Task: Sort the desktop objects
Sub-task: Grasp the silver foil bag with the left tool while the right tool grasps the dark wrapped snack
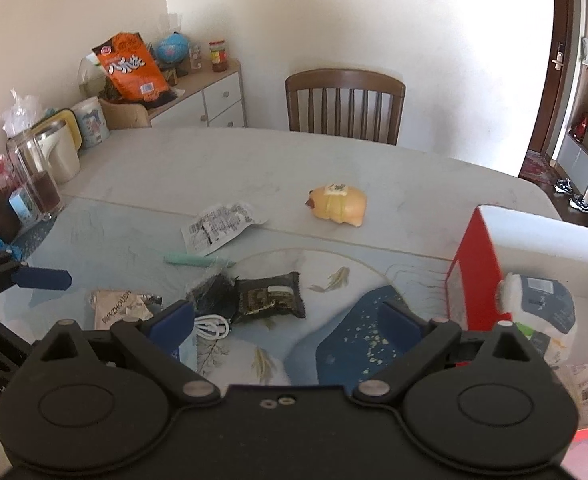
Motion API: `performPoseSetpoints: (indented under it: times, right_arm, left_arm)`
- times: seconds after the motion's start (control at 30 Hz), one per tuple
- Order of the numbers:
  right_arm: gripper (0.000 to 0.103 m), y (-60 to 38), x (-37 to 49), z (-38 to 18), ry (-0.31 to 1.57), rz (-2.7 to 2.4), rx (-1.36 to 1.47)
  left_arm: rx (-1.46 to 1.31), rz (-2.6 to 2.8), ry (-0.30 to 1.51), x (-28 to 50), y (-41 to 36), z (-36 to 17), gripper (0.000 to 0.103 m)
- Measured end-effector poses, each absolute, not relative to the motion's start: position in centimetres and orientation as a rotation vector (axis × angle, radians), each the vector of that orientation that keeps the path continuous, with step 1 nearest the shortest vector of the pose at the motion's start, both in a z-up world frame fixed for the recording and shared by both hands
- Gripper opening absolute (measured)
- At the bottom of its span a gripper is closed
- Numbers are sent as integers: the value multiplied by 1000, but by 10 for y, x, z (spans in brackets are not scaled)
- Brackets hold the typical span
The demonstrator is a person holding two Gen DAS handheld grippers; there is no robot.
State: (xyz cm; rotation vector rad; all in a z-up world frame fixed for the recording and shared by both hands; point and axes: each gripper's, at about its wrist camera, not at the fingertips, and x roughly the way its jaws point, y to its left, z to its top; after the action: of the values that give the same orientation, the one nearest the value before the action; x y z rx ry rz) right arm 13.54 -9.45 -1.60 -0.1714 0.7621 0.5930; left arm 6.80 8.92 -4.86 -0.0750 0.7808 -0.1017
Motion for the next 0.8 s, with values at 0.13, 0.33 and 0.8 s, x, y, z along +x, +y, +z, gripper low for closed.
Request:
performPoseSetpoints:
  times: [0.13, 0.33, 0.8]
  right_arm:
    - [98, -89, 137, -22, 775, 597, -167]
    - [98, -83, 141, -32, 792, 584, -168]
    - [94, -60, 165, -60, 815, 557, -216]
  left_arm:
    - [-68, -95, 784, 68, 97, -56, 102]
    - [-75, -92, 782, 68, 110, -67, 102]
    - [16, -123, 774, 80, 120, -87, 102]
